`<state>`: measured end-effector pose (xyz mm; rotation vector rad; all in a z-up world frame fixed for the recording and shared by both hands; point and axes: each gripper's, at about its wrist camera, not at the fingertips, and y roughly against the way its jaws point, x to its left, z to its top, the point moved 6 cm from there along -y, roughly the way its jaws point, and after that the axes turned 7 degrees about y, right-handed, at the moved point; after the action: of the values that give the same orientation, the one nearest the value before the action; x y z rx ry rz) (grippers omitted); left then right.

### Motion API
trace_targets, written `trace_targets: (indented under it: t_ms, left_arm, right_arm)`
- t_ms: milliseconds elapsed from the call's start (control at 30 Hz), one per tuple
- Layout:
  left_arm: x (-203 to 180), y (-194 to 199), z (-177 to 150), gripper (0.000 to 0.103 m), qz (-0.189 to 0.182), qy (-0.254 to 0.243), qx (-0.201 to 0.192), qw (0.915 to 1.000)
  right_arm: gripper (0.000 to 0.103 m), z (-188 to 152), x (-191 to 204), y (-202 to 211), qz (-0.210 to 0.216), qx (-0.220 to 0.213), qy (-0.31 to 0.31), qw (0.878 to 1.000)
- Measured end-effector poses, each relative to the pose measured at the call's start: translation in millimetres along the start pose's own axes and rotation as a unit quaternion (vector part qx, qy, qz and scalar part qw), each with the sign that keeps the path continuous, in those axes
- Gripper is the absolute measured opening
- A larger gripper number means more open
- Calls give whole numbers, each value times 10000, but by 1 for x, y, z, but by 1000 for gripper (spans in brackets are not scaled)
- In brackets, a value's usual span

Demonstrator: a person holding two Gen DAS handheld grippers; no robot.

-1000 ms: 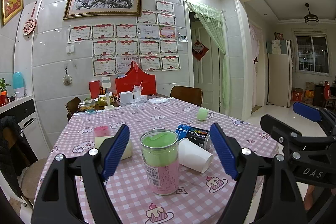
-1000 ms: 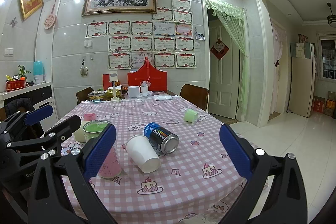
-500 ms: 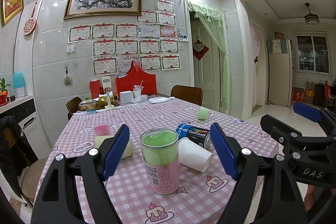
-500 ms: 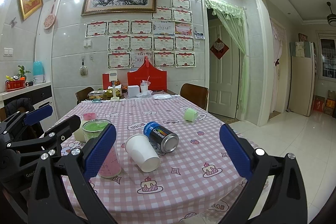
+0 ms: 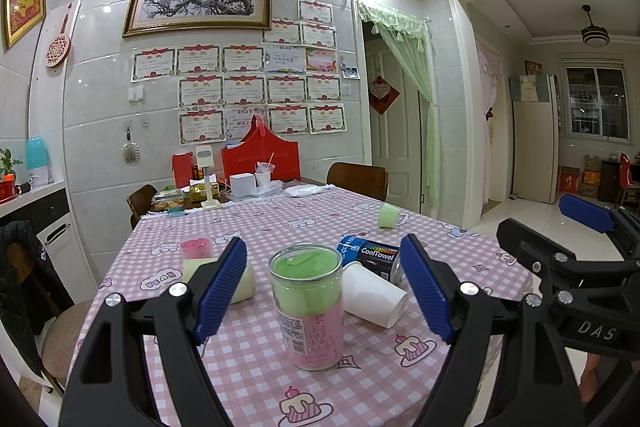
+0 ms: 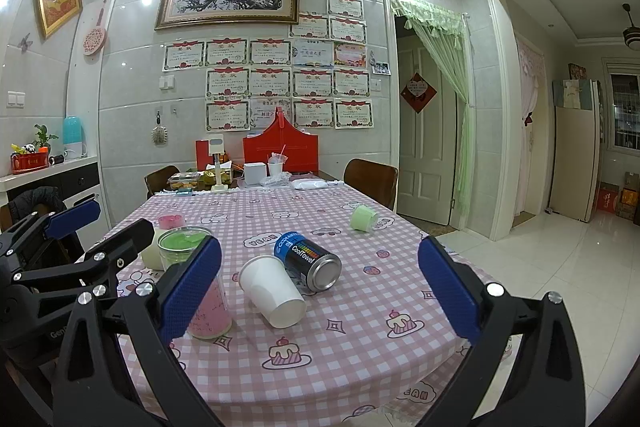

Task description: Flip cup upside down

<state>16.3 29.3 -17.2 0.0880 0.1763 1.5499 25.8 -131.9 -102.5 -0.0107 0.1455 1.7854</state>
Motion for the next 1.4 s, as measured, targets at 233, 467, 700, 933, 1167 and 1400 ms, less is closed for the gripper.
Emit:
trace_targets:
  t_ms: [233,467,700,933,1167,1400]
  left_arm:
    - [3,-1,0,78,8,6,11,10000]
    - [6,-3,0,78,23,14,13,10000]
    - [7,-3,0,78,28,10,13,10000]
    - [7,-3,0,78,28,9,12,10000]
    - [7,-3,0,78,36,8,27,10000]
    - [9,-5,-1,78,47,2,47,10000]
  right_arm:
    - [95,0,0,0,2,1,2,10000]
    - [95,-1,-1,0,7,-1,-2,10000]
    - [95,-1,-1,0,4,0,2,10000]
    - [95,-1,-1,-1,8,5,-1,10000]
    - [95,-2,0,0,2,15,1,10000]
    - [95,-3,1,-1,1,24,1,10000]
